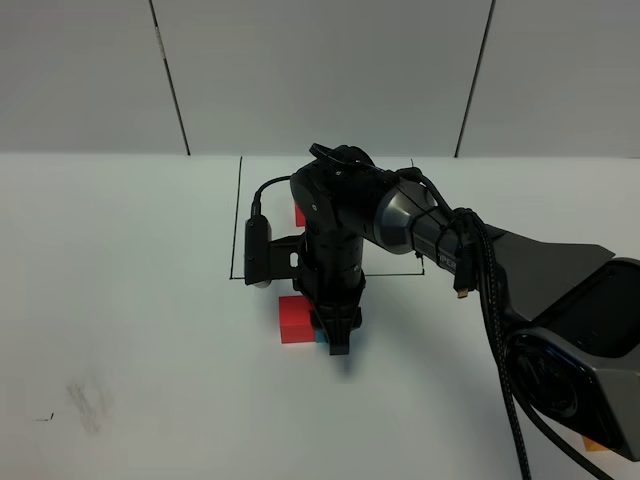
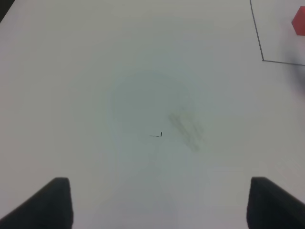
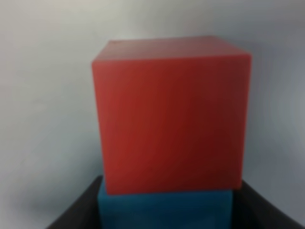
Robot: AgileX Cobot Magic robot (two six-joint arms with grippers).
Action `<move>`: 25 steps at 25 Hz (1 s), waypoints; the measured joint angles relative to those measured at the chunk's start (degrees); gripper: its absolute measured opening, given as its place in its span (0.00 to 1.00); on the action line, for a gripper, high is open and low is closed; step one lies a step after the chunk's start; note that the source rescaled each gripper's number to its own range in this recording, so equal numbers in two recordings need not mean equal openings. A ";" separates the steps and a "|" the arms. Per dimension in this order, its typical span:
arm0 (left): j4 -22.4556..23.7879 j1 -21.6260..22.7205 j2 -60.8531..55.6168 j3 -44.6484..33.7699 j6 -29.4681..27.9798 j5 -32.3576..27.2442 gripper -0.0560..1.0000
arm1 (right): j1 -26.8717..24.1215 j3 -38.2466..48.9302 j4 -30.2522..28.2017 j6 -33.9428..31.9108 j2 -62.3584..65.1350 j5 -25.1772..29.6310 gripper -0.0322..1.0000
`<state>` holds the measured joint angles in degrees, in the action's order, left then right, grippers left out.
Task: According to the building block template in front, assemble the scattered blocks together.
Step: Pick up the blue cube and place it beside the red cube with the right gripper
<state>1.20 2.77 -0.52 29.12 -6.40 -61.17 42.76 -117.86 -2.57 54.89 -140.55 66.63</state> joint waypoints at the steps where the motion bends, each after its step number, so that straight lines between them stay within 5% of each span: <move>1: 0.00 0.00 0.00 0.00 0.00 0.00 0.95 | 0.00 0.00 0.00 0.00 0.00 0.00 0.20; 7: 0.00 0.00 0.00 0.00 0.00 0.00 0.95 | 0.00 0.00 0.00 -0.06 0.00 0.78 0.22; 25: 0.00 0.00 0.00 0.00 0.00 0.00 0.95 | 0.00 0.00 -0.67 -2.43 0.00 1.23 0.60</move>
<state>1.20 2.77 -0.52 29.12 -6.40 -61.17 42.76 -117.86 -3.24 52.47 -140.55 67.86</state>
